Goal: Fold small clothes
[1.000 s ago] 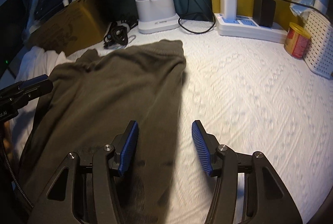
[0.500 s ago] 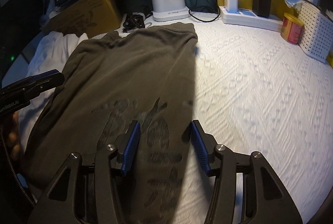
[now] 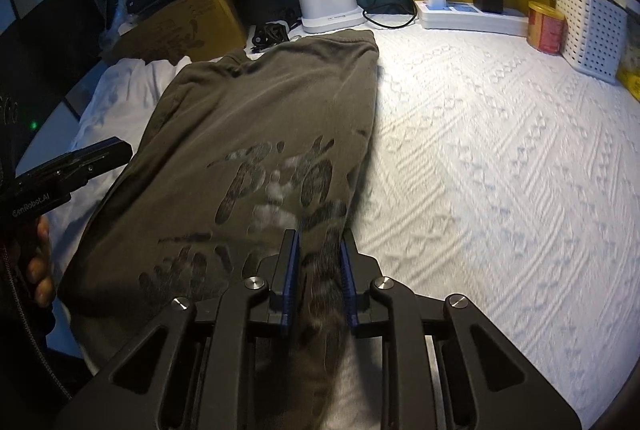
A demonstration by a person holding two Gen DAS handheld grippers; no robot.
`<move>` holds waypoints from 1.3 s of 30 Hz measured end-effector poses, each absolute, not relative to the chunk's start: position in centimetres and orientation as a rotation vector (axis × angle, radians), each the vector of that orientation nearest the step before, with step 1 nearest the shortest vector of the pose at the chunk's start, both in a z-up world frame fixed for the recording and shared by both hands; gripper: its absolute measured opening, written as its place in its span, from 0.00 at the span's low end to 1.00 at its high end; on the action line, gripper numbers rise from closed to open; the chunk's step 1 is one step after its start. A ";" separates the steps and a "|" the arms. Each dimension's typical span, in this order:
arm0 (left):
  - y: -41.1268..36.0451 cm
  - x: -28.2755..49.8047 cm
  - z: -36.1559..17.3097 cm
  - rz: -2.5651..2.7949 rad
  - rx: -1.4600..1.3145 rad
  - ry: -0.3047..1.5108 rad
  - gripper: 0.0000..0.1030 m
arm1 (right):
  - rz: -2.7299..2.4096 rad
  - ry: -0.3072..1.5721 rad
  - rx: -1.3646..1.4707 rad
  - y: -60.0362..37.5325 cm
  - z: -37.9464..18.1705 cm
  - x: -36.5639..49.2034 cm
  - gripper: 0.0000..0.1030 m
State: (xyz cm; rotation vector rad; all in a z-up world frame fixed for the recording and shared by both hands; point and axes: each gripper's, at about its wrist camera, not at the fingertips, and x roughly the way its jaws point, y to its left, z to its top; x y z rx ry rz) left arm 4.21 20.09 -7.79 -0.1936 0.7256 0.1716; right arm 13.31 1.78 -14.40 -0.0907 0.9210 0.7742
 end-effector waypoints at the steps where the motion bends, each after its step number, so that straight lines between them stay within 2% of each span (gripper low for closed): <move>1: 19.8 4.0 -7.7 0.173 -0.191 0.723 0.43 | 0.776 0.922 -0.087 1.5 -14.4 13.1 0.21; 5: 18.4 3.5 -7.5 0.173 -0.187 0.716 0.44 | 0.785 0.922 -0.080 0.5 -14.4 12.2 0.21; 8: 17.4 3.2 -7.4 0.168 -0.194 0.703 0.63 | 0.796 0.924 -0.076 -0.4 -14.4 11.6 0.21; 22: 12.1 2.4 -6.5 0.131 -0.159 0.671 0.65 | 0.787 0.867 -0.052 -5.2 -13.3 9.7 0.21; 23: 11.8 2.4 -6.4 0.131 -0.155 0.670 0.68 | 0.783 0.863 -0.049 -5.5 -13.3 9.7 0.21; 24: 11.4 2.5 -6.3 0.129 -0.151 0.669 0.76 | 0.777 0.857 -0.044 -6.0 -13.2 9.7 0.21; 26: 10.7 2.5 -6.1 0.119 -0.148 0.661 0.81 | 0.769 0.849 -0.035 -6.8 -13.0 9.7 0.21; 35: 7.1 2.8 -5.4 0.095 -0.114 0.647 0.82 | 0.692 0.800 0.007 -11.8 -12.2 9.9 0.21; 39: 5.5 2.7 -4.9 0.093 -0.099 0.631 0.90 | 0.651 0.774 0.026 -14.3 -11.6 9.8 0.23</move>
